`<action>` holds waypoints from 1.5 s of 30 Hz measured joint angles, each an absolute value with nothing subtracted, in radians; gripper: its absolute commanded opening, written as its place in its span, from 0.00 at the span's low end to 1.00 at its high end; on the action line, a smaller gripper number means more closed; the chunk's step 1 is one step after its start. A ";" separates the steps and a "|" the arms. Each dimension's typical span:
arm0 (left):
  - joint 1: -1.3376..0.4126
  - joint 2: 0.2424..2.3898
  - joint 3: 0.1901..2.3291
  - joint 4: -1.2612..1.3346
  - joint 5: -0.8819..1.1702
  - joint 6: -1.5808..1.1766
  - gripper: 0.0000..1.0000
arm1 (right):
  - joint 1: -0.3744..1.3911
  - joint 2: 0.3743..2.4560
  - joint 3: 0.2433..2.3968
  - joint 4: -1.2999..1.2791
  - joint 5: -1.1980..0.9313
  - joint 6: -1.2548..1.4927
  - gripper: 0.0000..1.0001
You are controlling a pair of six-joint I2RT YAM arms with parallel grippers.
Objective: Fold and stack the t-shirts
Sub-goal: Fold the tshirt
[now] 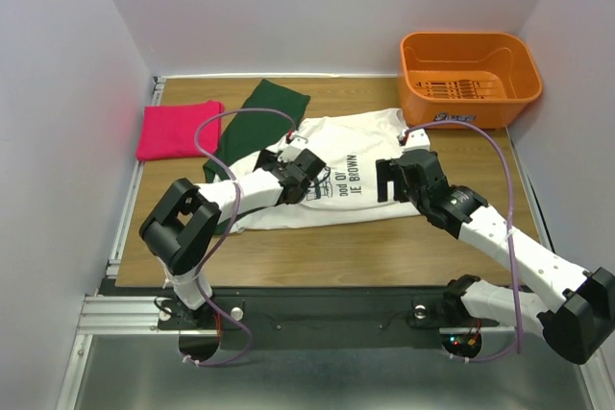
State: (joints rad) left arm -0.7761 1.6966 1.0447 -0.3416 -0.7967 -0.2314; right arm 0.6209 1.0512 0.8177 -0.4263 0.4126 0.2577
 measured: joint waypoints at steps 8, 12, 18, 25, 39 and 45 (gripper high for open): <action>-0.633 1.727 1.122 -0.267 -0.759 -0.154 0.85 | 0.621 1.051 0.818 -0.443 0.422 0.257 0.97; -0.551 1.782 1.199 -0.238 -0.723 -0.124 0.85 | 0.621 1.054 0.818 -0.444 0.427 0.257 0.97; -0.434 1.880 1.356 -0.238 -0.647 -0.123 0.85 | 0.621 1.063 0.818 -0.454 0.432 0.260 0.97; -0.339 1.972 1.554 -0.276 -0.571 -0.168 0.85 | 0.609 1.119 0.818 -0.486 0.430 0.278 0.87; -0.323 1.469 1.012 -0.342 -0.350 -0.444 0.77 | 0.588 1.469 1.030 -0.477 0.212 0.269 0.54; -0.320 1.299 0.828 -0.355 -0.296 -0.524 0.75 | 0.448 1.416 0.942 -0.470 0.147 0.317 0.50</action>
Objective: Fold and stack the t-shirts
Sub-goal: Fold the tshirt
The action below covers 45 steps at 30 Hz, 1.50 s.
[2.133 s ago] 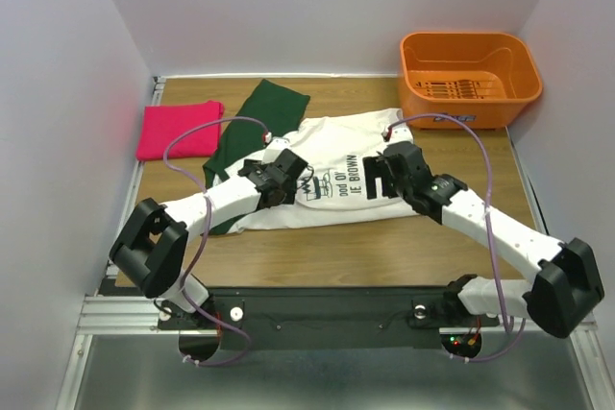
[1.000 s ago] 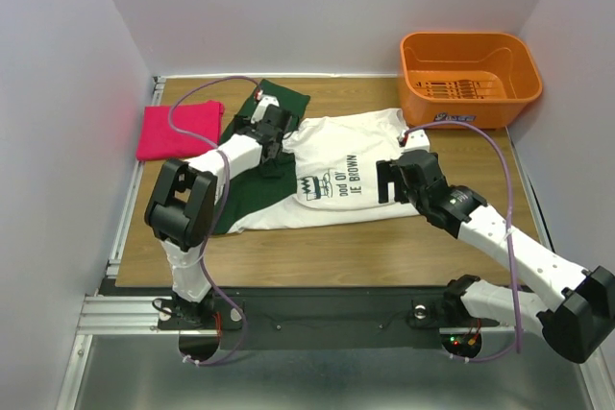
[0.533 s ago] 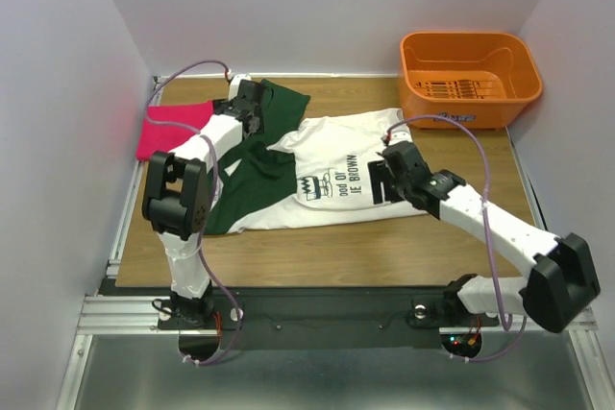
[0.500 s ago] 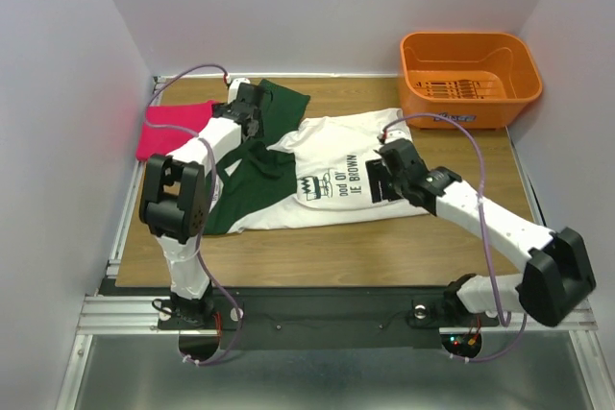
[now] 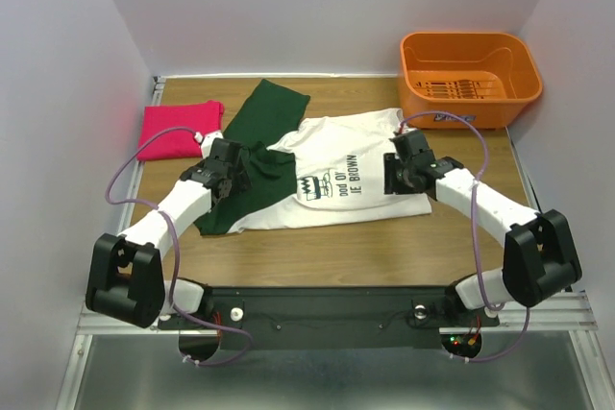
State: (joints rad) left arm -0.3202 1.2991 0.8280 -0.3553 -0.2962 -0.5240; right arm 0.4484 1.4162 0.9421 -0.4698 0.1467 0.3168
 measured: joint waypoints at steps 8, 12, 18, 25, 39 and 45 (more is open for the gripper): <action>-0.319 1.299 0.726 -0.328 -0.218 -0.561 0.75 | 0.419 1.385 0.864 -0.489 0.024 0.374 0.49; -0.319 1.299 0.714 -0.313 -0.200 -0.564 0.75 | 0.420 1.417 0.859 -0.485 -0.004 0.389 0.48; -0.319 1.298 0.714 -0.297 -0.191 -0.564 0.75 | 0.420 1.478 0.859 -0.468 -0.015 0.397 0.43; -0.319 1.298 0.714 -0.295 -0.191 -0.563 0.75 | 0.420 1.525 0.860 -0.442 -0.007 0.405 0.35; -0.319 1.298 0.714 -0.295 -0.191 -0.561 0.75 | 0.420 1.594 0.915 -0.405 0.045 0.416 0.29; -0.319 1.298 0.713 -0.294 -0.191 -0.560 0.75 | 0.420 1.610 0.966 -0.398 0.071 0.416 0.29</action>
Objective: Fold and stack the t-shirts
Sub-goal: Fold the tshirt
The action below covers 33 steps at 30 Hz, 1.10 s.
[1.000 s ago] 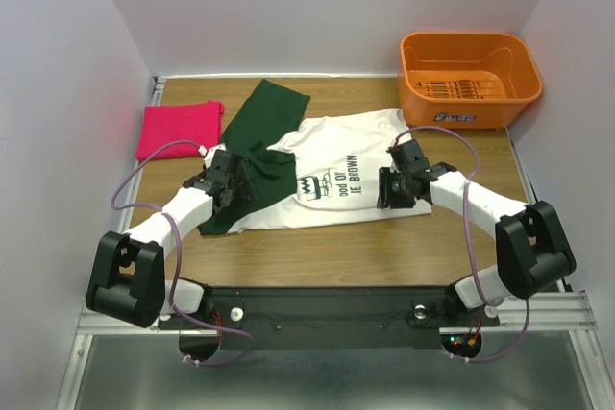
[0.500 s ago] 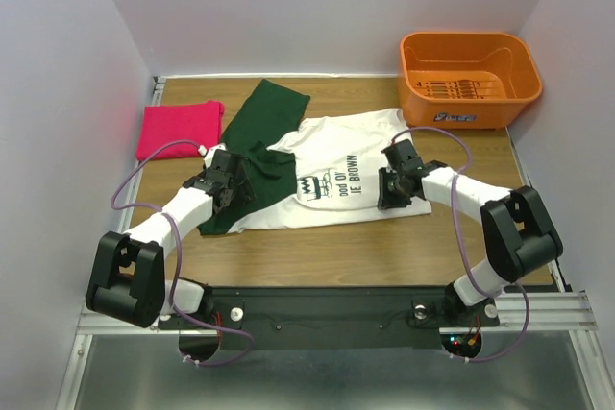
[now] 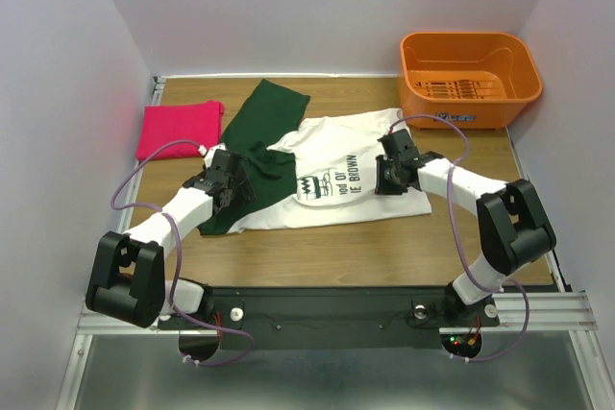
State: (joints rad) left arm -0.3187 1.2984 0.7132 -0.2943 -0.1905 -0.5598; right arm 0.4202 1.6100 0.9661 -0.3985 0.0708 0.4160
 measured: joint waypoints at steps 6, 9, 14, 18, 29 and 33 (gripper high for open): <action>-0.319 1.298 0.713 -0.294 -0.191 -0.559 0.75 | 0.420 1.658 1.012 -0.388 0.104 0.415 0.29; -0.319 1.298 0.713 -0.294 -0.191 -0.559 0.75 | 0.418 1.687 1.031 -0.385 0.119 0.412 0.28; -0.319 1.298 0.713 -0.295 -0.192 -0.558 0.75 | 0.402 1.741 1.068 -0.380 0.133 0.398 0.29; -0.319 1.298 0.713 -0.295 -0.192 -0.558 0.75 | 0.384 1.765 1.086 -0.376 0.137 0.386 0.29; -0.413 1.209 0.751 -0.354 -0.190 -0.593 0.75 | 0.364 1.594 1.054 -0.363 0.131 0.382 0.30; -0.538 1.233 0.791 -0.340 -0.186 -0.638 0.72 | 0.311 1.522 0.975 -0.348 0.126 0.385 0.29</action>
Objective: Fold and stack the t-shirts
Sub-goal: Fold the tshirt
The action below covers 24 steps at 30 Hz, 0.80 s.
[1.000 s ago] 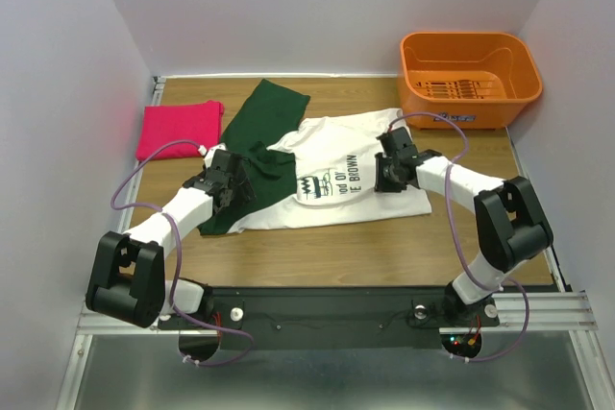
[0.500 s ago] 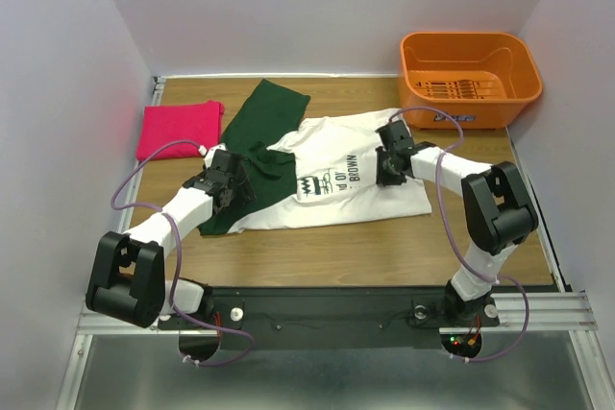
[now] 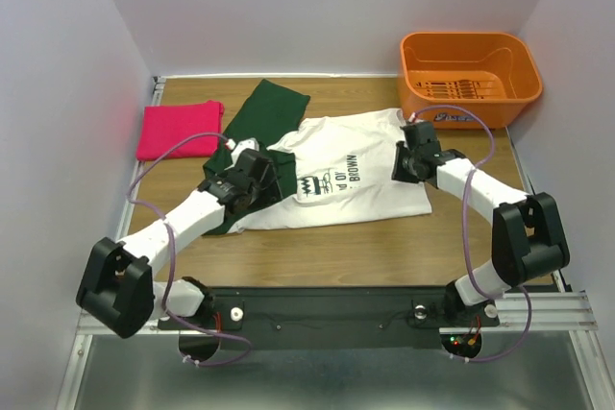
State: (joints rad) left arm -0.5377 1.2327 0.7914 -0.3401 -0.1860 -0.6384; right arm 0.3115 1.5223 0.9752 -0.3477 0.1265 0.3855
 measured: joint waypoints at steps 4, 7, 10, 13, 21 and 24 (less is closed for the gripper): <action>-0.620 1.335 0.828 -0.327 -0.183 -0.672 0.68 | 0.262 1.525 0.913 -0.359 0.121 0.385 0.29; -0.664 1.428 0.861 -0.321 -0.185 -0.692 0.65 | 0.228 1.529 0.900 -0.368 0.115 0.382 0.29; -0.683 1.483 0.882 -0.311 -0.189 -0.701 0.63 | 0.208 1.533 0.900 -0.362 0.110 0.381 0.29; -0.688 1.546 0.913 -0.287 -0.204 -0.714 0.62 | 0.195 1.546 0.900 -0.359 0.104 0.381 0.29; -0.686 1.737 1.069 -0.269 -0.260 -0.715 0.61 | 0.183 1.566 0.900 -0.355 0.092 0.381 0.29; -0.678 1.763 1.123 -0.275 -0.272 -0.714 0.61 | 0.181 1.566 0.900 -0.353 0.090 0.381 0.29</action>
State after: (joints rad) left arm -0.6777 1.7630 1.1229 -0.2752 -0.2722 -0.7136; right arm 0.1814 1.5661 0.9005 -0.3534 0.0902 0.3809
